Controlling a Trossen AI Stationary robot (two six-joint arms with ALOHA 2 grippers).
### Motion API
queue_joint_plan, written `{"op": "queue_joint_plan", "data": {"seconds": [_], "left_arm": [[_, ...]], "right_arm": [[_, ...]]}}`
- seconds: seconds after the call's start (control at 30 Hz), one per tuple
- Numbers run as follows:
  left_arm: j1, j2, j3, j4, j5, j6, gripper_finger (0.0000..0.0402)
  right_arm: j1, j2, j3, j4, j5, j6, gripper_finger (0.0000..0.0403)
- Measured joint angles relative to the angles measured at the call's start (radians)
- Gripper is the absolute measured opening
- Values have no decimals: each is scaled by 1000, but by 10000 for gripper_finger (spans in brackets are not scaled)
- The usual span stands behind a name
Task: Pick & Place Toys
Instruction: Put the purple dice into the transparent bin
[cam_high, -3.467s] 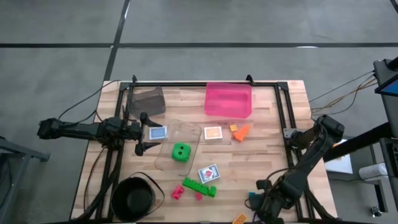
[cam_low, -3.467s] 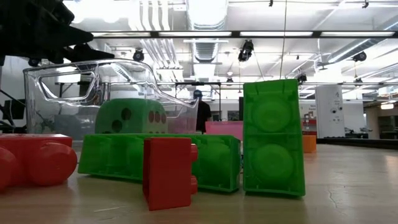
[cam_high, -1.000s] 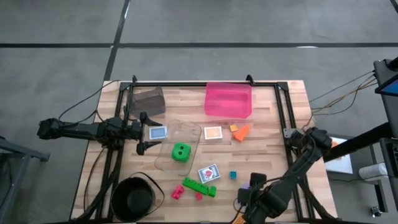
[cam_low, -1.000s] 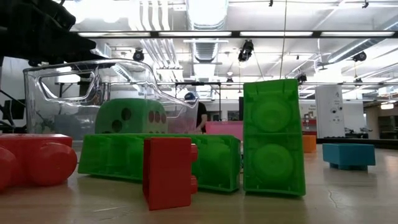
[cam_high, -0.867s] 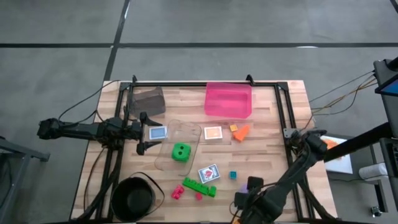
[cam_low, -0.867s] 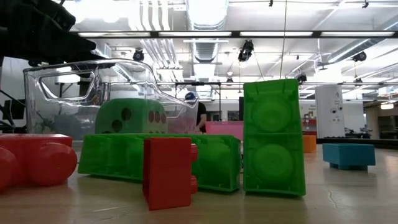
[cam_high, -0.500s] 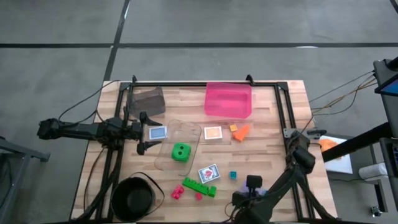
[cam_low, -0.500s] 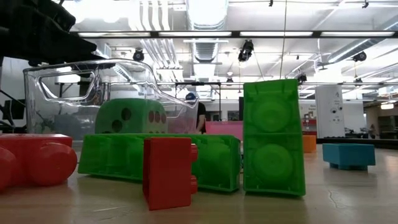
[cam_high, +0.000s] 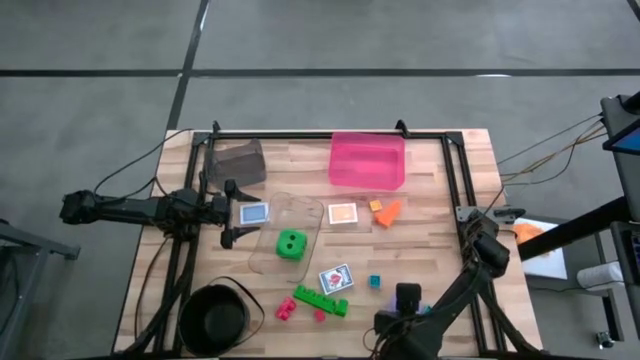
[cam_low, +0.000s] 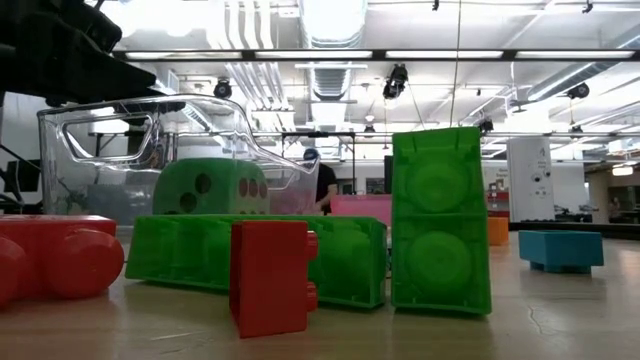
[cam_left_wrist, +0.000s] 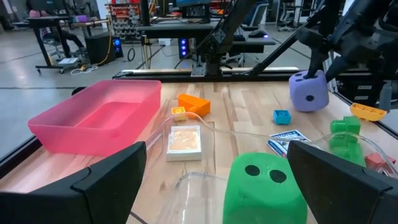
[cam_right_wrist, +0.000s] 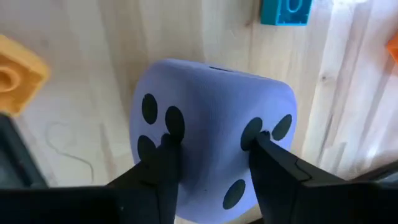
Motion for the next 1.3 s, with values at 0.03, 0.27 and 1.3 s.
{"op": "queue_joint_plan", "data": {"seconds": [0.03, 0.27, 1.3], "left_arm": [[0, 0, 0, 0, 0, 0, 392], [0, 0, 0, 1, 0, 0, 392], [0, 0, 0, 3, 0, -3, 393]], "right_arm": [[0, -3, 0, -1, 1, -11, 146], [0, -23, 0, -1, 69, -54, 113], [-61, -441, -327, 1030, 516, -787, 31]]}}
